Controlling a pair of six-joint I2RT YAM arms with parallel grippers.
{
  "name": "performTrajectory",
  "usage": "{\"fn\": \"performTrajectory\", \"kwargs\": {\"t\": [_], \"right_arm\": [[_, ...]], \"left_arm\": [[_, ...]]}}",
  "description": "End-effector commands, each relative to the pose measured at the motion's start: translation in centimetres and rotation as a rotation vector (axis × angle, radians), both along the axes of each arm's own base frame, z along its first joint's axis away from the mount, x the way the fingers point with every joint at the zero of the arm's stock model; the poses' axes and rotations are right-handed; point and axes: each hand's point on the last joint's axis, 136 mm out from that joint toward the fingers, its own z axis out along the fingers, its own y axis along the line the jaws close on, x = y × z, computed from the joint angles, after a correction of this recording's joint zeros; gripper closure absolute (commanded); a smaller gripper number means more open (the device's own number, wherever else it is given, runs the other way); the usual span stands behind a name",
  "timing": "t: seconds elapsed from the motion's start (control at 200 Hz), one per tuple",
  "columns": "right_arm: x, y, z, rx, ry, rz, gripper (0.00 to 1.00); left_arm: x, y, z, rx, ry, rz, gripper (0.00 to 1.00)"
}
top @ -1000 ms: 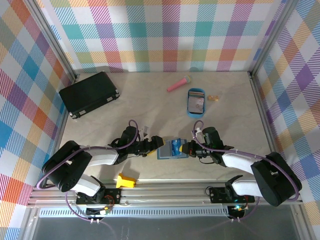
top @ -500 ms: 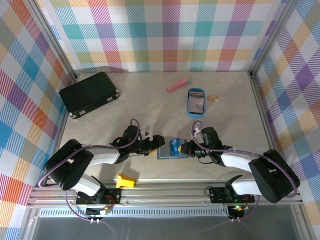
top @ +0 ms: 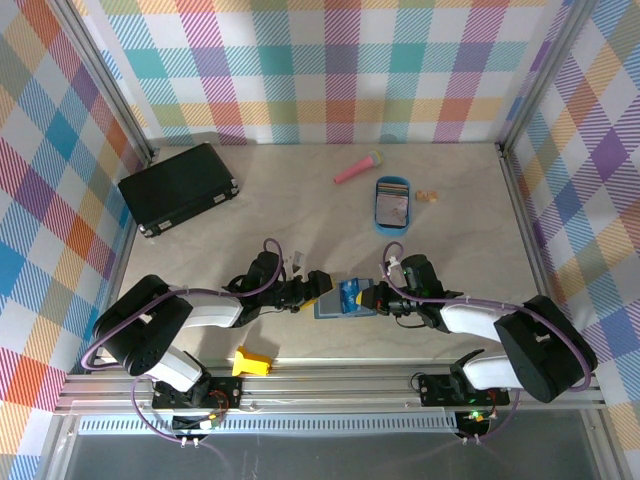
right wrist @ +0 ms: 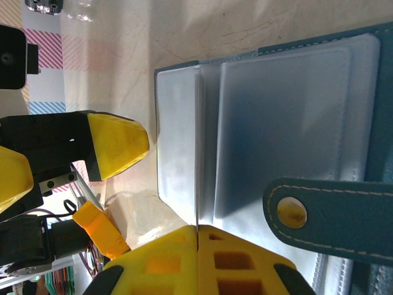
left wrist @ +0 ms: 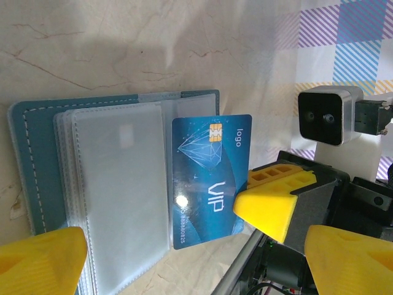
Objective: Put the credit cards into the card holder
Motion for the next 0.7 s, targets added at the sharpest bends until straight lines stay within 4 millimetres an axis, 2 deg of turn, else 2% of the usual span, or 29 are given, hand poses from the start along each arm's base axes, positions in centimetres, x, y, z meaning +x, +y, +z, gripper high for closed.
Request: {"fn": "performTrajectory", "kwargs": {"t": [0.0,0.695], "right_arm": [[0.24,0.46,0.44,0.019,-0.014,0.005,1.00],[0.43,0.74,-0.13,0.022,0.006,-0.012,1.00]], "left_arm": [[0.05,-0.93,0.92,-0.030,-0.020,-0.020,0.09],[0.01,-0.61,0.20,-0.016,-0.009,-0.004,0.09]]}}
